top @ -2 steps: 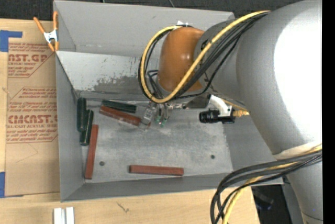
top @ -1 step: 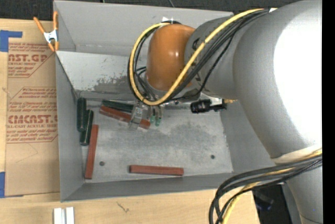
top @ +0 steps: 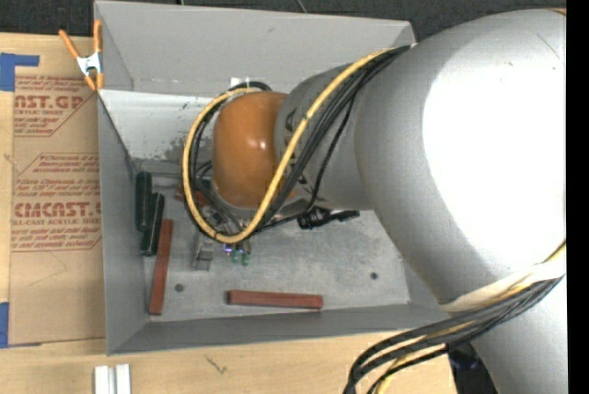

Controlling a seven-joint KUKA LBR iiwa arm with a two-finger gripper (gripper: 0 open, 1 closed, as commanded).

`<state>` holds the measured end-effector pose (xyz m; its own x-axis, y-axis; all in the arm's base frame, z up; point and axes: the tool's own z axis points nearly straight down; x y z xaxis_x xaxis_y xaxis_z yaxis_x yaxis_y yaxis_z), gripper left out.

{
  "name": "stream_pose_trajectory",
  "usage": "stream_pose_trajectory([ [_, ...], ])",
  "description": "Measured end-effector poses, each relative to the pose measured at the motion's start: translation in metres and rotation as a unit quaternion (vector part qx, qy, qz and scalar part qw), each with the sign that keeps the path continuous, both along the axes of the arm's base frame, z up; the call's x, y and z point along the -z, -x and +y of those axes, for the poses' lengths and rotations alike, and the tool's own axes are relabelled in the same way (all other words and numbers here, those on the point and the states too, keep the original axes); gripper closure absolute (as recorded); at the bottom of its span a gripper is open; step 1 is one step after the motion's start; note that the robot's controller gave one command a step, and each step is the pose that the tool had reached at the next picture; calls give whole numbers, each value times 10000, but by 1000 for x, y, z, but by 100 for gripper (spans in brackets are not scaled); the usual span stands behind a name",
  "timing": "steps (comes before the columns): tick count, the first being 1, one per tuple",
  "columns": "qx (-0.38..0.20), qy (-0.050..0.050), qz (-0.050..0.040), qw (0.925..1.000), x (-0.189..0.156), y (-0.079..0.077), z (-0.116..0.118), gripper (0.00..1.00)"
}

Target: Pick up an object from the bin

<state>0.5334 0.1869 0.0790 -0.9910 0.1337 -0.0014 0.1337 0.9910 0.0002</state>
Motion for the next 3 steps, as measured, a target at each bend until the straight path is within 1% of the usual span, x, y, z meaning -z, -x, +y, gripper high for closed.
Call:
stream_pose_trajectory([
  [1,887,-5,-2,9961,-38,-31,10,0],
  [2,880,-5,-3,9961,-38,-31,10,0],
  [3,1008,-10,-7,9949,-15,-46,-20,0],
])
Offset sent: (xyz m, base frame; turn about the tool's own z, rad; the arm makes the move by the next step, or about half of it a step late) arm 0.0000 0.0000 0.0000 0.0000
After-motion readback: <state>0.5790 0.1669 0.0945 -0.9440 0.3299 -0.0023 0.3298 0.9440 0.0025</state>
